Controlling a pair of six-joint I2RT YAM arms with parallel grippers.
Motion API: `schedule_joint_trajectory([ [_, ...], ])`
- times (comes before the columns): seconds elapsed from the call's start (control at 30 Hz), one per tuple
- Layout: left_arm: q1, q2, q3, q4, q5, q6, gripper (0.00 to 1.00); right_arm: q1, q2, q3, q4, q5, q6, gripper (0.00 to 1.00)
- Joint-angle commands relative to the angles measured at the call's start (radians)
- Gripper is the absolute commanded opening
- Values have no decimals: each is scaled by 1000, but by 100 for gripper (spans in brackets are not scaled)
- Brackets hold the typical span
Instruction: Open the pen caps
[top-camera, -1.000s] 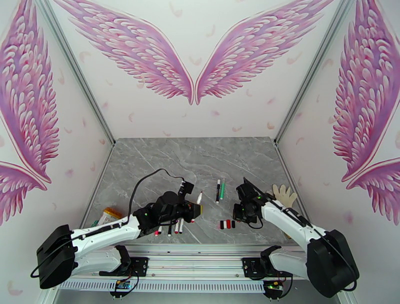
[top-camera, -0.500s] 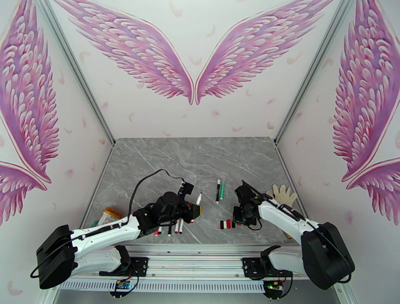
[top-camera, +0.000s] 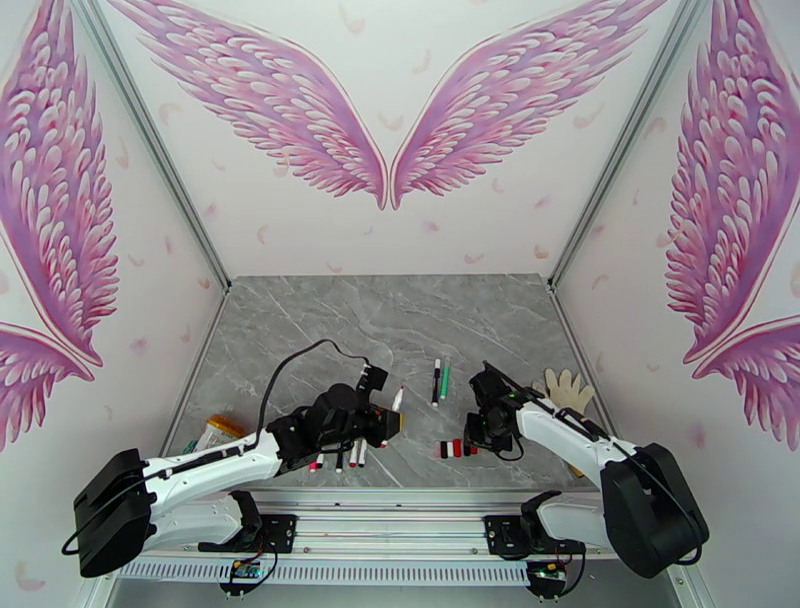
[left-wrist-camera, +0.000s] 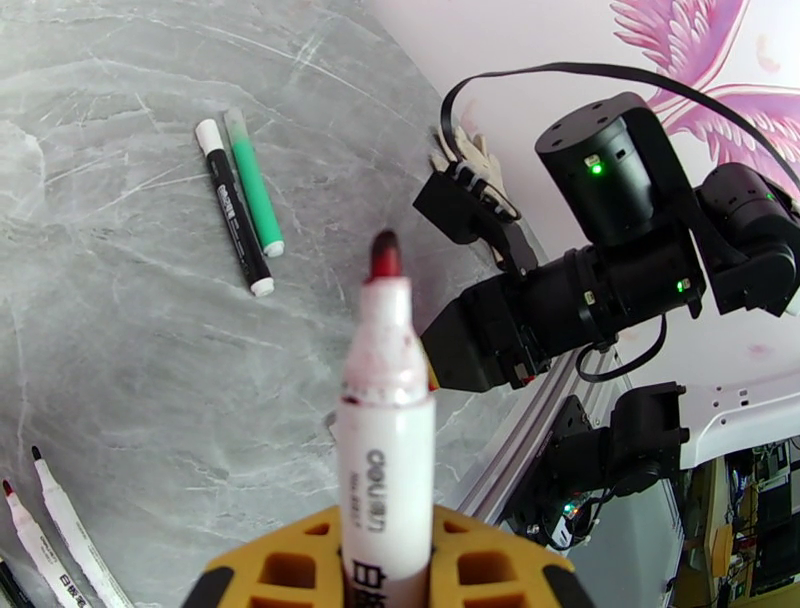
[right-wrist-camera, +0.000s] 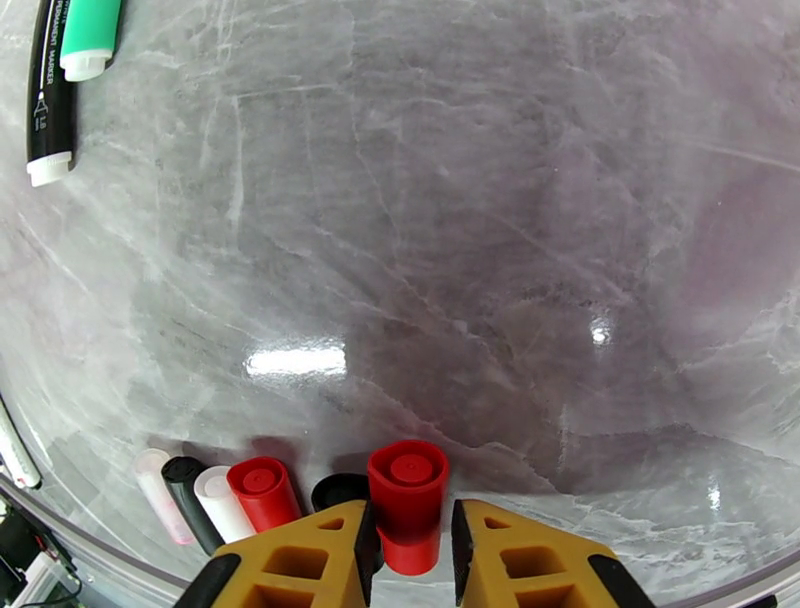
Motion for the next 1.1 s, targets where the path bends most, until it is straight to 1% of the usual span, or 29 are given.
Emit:
schedule_joint_trajectory([
  [0.0, -6, 10, 21, -20, -3, 10, 4, 6, -5, -11, 18, -29, -6, 29],
  [0.4, -13, 18, 18, -18, -9, 6, 4, 24, 5, -27, 50, -82, -6, 24],
  [0.57, -23, 26, 25, -66, -58, -5, 4, 33, -21, -22, 43, -73, 8, 25],
  [0.7, -44, 49, 37, -115, -123, -24, 5, 34, -79, -19, 36, -38, 28, 38],
  [0.83, -75, 81, 63, -175, -218, -49, 7, 35, -154, -22, 45, -21, 31, 41],
  [0.97, -105, 124, 92, -216, -301, -98, 8, 35, -228, -30, 88, -63, 16, 50],
  [1.07, -125, 166, 116, -246, -350, -140, 9, 35, -286, -40, 140, -124, 4, 62],
])
